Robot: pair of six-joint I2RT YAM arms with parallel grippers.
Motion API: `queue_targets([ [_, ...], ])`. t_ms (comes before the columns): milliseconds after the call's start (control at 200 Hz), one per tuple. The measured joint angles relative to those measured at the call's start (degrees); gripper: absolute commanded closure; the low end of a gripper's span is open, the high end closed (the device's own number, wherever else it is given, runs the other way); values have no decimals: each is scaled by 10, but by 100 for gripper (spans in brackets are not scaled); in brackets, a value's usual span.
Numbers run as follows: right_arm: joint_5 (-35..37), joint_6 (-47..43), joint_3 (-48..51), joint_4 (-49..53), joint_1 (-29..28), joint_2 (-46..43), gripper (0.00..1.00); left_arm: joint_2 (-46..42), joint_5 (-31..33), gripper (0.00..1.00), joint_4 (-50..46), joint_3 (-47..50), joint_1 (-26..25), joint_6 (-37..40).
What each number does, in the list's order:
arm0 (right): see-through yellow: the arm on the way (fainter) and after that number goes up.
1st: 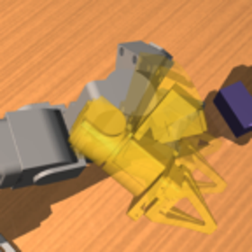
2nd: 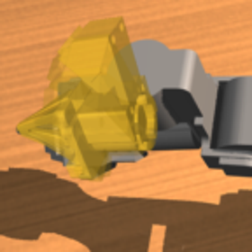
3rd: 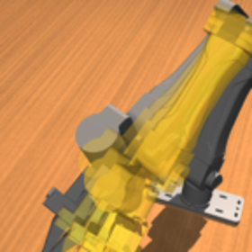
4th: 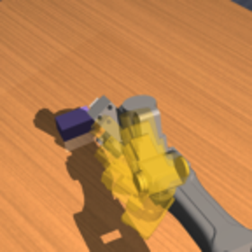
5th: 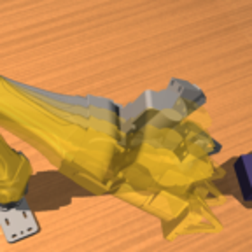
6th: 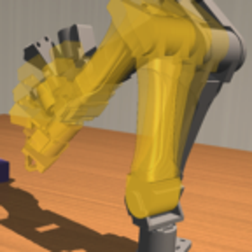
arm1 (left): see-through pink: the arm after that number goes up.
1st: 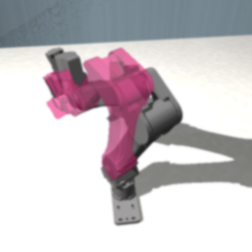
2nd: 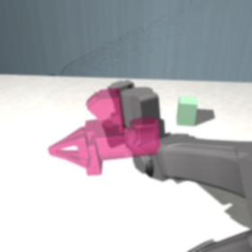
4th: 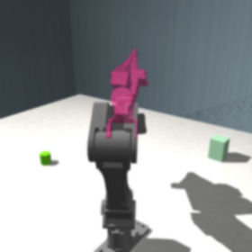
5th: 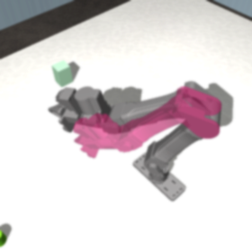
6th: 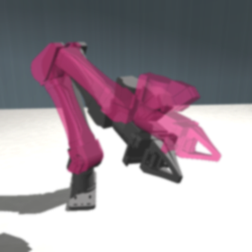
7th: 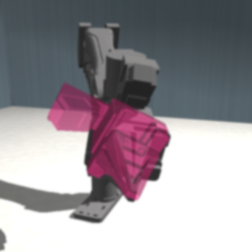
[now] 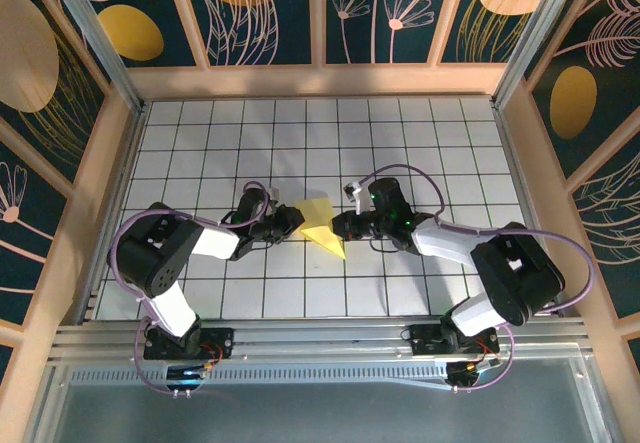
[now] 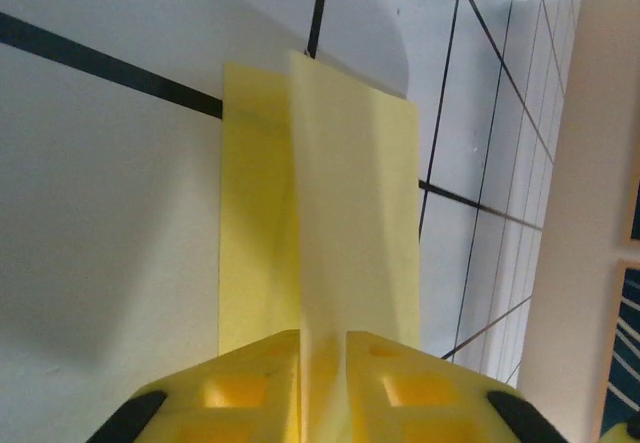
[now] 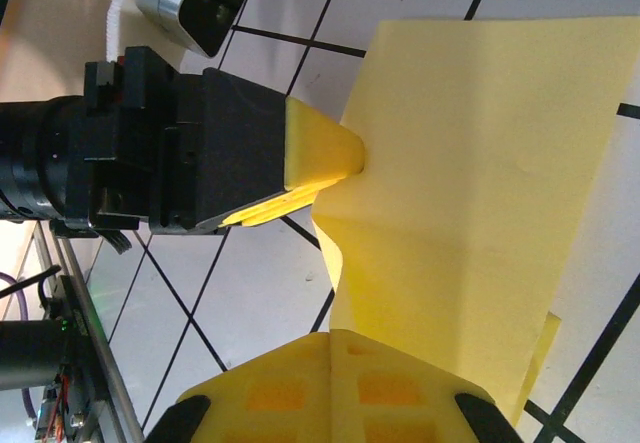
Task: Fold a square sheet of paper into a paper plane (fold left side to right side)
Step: Fourth fold the wing at the center of the table.
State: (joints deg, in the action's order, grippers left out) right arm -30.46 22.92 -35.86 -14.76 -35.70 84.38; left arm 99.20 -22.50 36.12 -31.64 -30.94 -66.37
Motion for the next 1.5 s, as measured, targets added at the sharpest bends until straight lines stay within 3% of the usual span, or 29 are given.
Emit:
queue_targets([
  [85, 16, -5, 0, 16, 0, -11, 75, 0, 0, 100, 2, 0, 0, 4],
  [160, 40, -9, -4, 43, 0, -24, 65, 0, 0, 100, 2, 0, 0, 1],
  [405, 189, -30, -82, 205, -19, -63, 64, -43, 4, 100, 0, 1, 0, 1],
  [530, 275, -26, -135, 278, -83, -64, 64, -68, 5, 100, -7, 1, 0, 2],
  [791, 409, 54, -183, 362, -239, 11, 48, -80, 6, 100, -26, 1, 0, 3],
  [1101, 495, 98, -223, 414, -281, 128, 51, -80, 7, 100, -34, 1, 0, 3],
  [1501, 523, 108, -249, 422, -299, 180, 60, -80, 9, 100, -34, 1, 0, 6],
])
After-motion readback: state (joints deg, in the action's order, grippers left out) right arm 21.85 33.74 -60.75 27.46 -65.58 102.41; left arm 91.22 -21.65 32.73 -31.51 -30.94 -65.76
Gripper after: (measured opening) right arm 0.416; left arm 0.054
